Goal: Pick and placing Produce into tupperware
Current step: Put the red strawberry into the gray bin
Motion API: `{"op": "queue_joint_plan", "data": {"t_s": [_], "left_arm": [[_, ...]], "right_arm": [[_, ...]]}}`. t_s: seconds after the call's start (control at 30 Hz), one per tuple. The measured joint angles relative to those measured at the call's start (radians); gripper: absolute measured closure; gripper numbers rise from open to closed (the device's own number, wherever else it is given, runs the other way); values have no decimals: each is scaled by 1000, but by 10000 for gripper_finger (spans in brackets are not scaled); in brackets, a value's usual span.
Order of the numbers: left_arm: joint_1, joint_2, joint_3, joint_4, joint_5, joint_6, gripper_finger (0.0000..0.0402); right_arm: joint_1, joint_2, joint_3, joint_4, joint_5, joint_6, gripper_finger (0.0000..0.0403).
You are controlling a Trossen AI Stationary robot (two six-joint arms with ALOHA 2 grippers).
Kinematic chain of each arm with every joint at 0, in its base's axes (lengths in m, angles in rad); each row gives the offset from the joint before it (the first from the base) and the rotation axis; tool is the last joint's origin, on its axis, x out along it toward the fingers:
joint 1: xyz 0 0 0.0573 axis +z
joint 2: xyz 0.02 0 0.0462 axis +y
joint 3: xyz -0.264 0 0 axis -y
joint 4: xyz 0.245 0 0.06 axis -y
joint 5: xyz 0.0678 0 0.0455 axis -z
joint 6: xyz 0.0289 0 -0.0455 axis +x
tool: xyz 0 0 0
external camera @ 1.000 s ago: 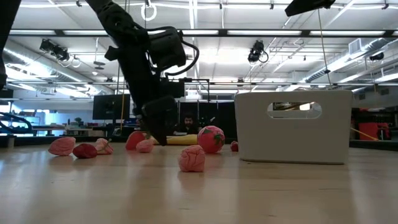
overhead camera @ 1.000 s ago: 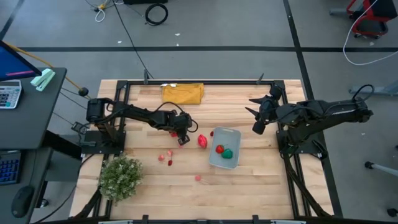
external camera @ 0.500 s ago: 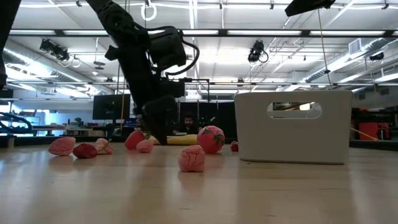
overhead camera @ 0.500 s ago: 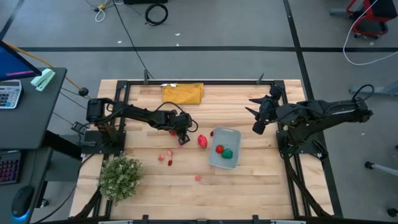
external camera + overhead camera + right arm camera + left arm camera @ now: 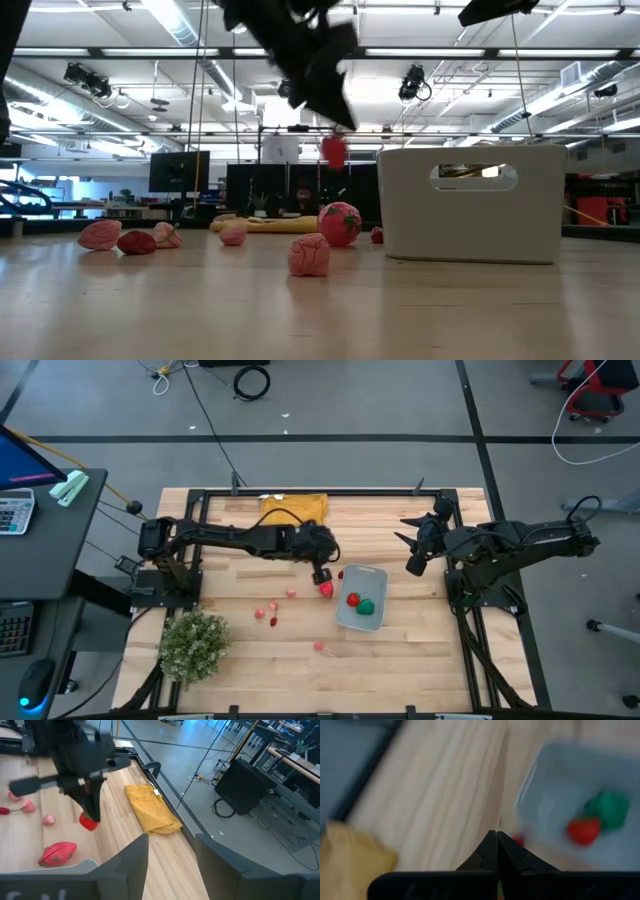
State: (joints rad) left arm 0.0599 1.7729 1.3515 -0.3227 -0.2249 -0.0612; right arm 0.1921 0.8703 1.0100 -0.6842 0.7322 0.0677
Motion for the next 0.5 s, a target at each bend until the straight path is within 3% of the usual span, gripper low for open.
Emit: {"op": "queue_joint_plan", "data": {"t_s": [0.27,0.5], "left_arm": [[-69,19,17,277,44,46,401],[-104,157,15,437,65,-12,401]], "right_arm": [[0,0,0,0,0,0,234],[0,0,0,0,0,1,234]]}}
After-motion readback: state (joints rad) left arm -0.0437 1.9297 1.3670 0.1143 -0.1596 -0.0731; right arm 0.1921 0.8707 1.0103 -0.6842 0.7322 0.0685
